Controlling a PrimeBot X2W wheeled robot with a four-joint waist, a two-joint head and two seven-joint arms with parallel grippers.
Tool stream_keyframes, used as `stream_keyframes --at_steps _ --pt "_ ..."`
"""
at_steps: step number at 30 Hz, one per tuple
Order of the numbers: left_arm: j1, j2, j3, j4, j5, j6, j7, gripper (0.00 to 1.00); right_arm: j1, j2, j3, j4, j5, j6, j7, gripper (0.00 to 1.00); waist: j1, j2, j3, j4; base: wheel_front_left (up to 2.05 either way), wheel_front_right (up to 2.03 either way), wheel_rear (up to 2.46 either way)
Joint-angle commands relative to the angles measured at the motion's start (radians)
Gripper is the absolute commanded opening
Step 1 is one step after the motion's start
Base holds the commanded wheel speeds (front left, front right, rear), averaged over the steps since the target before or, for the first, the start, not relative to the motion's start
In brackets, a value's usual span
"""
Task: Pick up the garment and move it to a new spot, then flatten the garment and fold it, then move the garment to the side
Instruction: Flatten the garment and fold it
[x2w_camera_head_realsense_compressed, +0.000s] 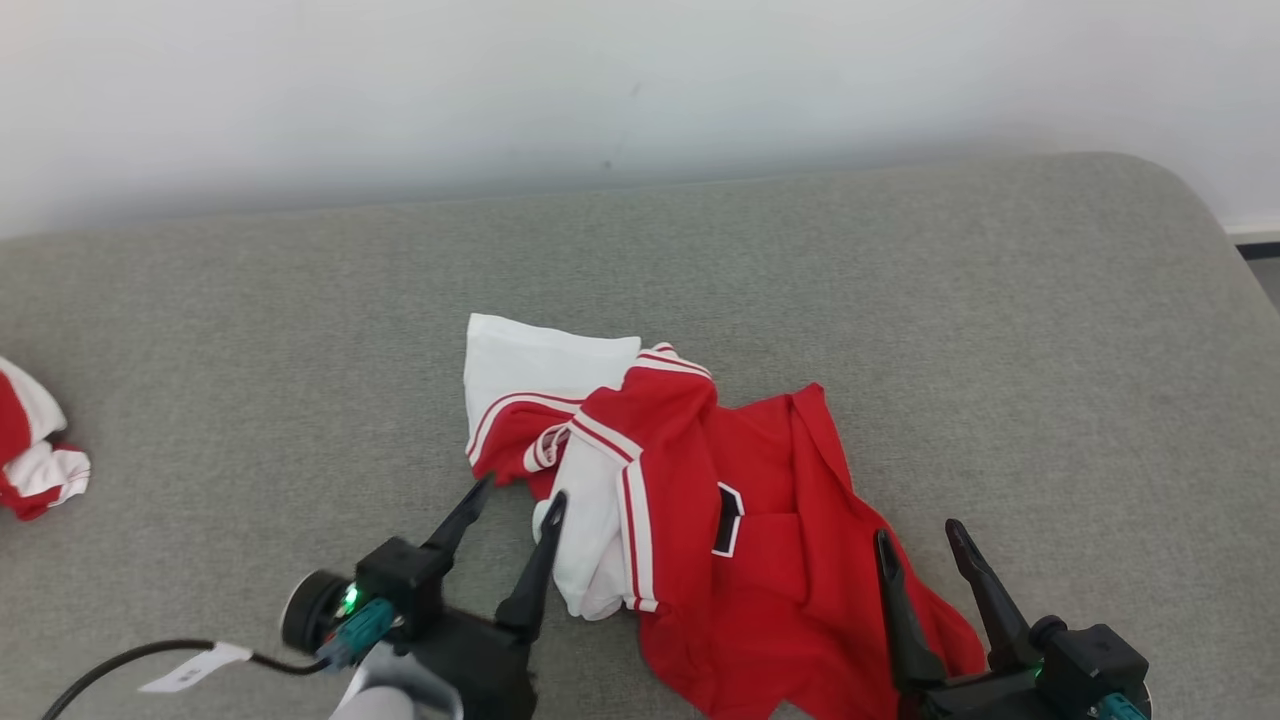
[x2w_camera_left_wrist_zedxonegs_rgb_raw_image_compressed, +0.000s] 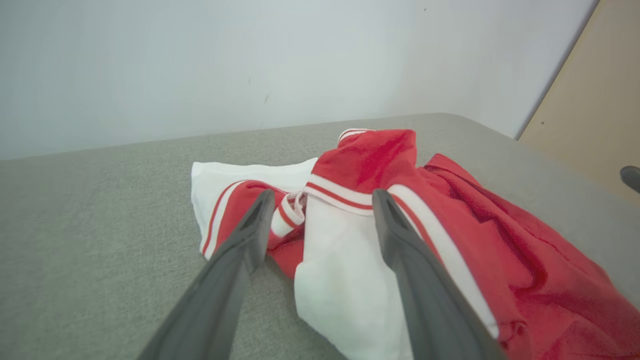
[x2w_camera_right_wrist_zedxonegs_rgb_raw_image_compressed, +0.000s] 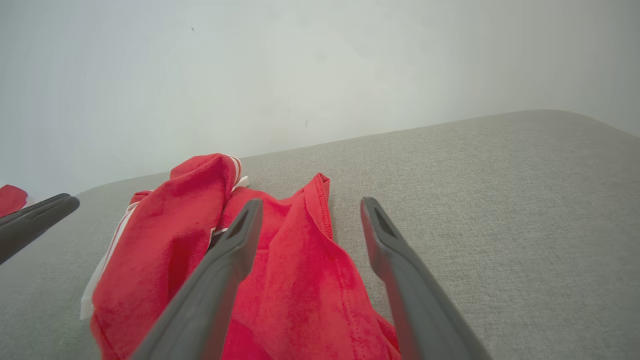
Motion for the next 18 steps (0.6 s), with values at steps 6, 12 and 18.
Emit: stream_keyframes --at_steps 6,12,18 --pt "0.057 0.018 0.009 0.024 -0.021 0.001 -0.003 1.00 -0.007 0.000 0.006 0.008 -0.008 0.001 -0.001 1.00 0.0000 0.0000 -0.003 0.013 0.00 0.00 0.00" --pt "0.047 0.008 -0.002 0.073 -0.030 -0.010 -0.003 1.00 -0.010 0.000 0.006 0.006 -0.015 0.001 -0.001 1.00 0.0000 0.0000 0.004 -0.015 0.00 0.00 0.00" --pt "-0.001 0.006 -0.014 0.153 -0.039 -0.023 0.009 1.00 -0.018 0.000 0.006 0.011 -0.011 0.001 -0.001 1.00 0.0000 0.0000 0.017 -0.051 0.00 0.00 0.00"
